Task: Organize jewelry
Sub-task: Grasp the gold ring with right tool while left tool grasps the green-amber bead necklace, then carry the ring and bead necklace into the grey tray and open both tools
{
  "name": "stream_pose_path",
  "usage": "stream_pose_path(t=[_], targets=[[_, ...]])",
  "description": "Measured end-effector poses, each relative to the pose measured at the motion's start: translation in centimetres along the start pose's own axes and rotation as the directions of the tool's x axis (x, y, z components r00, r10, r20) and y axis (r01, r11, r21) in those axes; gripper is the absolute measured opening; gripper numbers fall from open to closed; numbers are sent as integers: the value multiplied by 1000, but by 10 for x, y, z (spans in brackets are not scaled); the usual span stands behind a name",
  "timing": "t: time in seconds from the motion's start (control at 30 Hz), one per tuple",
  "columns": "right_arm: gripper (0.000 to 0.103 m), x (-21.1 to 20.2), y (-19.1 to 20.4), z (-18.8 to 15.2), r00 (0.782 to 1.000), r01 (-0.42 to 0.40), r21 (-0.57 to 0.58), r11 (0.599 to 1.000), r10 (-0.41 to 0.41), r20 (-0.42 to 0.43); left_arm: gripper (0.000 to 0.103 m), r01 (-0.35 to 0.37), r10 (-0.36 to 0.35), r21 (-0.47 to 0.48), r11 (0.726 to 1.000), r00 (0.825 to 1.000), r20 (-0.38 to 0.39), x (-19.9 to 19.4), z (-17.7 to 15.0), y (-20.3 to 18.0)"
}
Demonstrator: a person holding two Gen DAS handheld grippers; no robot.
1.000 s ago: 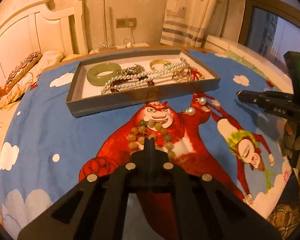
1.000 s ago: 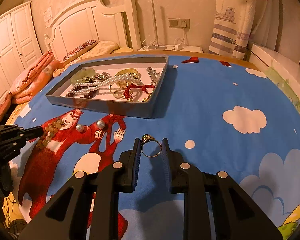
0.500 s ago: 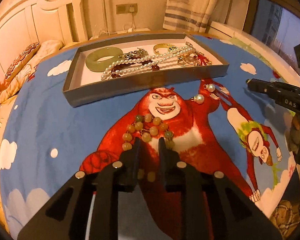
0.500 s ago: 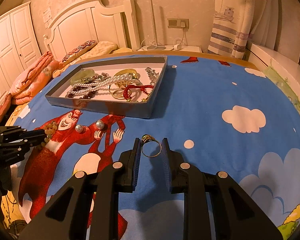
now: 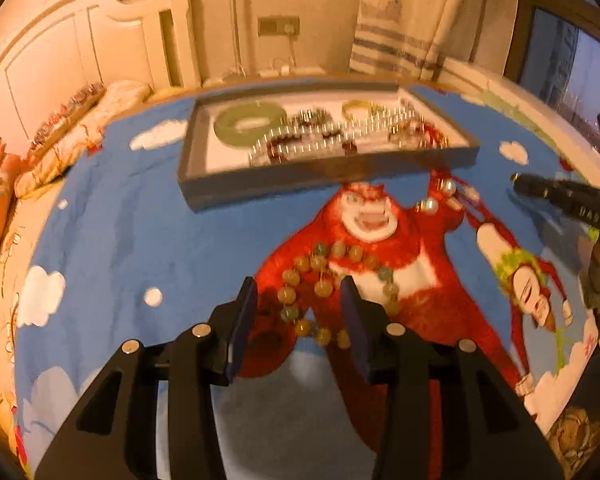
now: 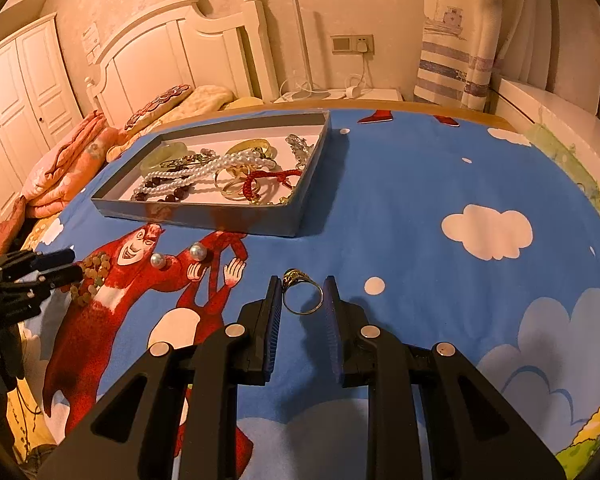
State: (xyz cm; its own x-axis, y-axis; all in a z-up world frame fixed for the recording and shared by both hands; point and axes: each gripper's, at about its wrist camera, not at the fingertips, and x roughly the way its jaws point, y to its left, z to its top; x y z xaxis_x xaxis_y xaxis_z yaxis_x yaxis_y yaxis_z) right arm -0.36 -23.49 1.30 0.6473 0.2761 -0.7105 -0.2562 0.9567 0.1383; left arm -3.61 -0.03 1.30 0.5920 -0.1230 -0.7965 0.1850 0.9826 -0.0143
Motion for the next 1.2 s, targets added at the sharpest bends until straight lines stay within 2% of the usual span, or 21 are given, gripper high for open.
stream_pose_path(t=[0.07, 0.1, 0.13, 0.17, 0.3, 0.43, 0.57, 0.7, 0.93, 1.2], targets=[[22, 1, 0, 0, 1000, 3, -1, 1000, -3, -2, 42, -20, 20, 13, 1000, 1000, -2, 3, -2, -3], [22, 0, 0, 0, 1000, 3, -2, 1000, -3, -4, 34, -23, 23, 14, 1000, 1000, -9, 4, -2, -3], [22, 0, 0, 0, 1000, 3, -3, 1000, -3, -4, 19, -25, 26, 27, 999, 1000, -16, 5, 0, -5], [22, 0, 1, 0, 1000, 3, -4, 1000, -3, -3, 9, -31, 32, 37, 999, 999, -17, 5, -1, -6], [22, -1, 1, 0, 1000, 4, -1, 1000, -4, 4, 9, -48, 48, 45, 998, 999, 9, 2, -5, -10], [22, -12, 6, -1, 998, 6, -21, 1000, -5, 63, 9, -50, 46, 45, 998, 996, 82, -20, -2, -15], [22, -20, 14, -4, 995, -15, -33, 999, 19, 94, 9, -65, 55, 47, 997, 982, 181, -54, 12, -21], [22, -20, 24, -4, 995, -30, -53, 998, 35, 95, 9, -61, 45, 61, 996, 972, 233, -77, 23, -28], [22, -18, 39, -3, 995, -47, -92, 995, 55, 84, 9, -47, 26, 73, 996, 963, 269, -92, 38, -30], [22, -10, 52, 11, 994, -58, -133, 989, 69, 81, 9, -36, 4, 113, 993, 961, 278, -81, 69, -37]])
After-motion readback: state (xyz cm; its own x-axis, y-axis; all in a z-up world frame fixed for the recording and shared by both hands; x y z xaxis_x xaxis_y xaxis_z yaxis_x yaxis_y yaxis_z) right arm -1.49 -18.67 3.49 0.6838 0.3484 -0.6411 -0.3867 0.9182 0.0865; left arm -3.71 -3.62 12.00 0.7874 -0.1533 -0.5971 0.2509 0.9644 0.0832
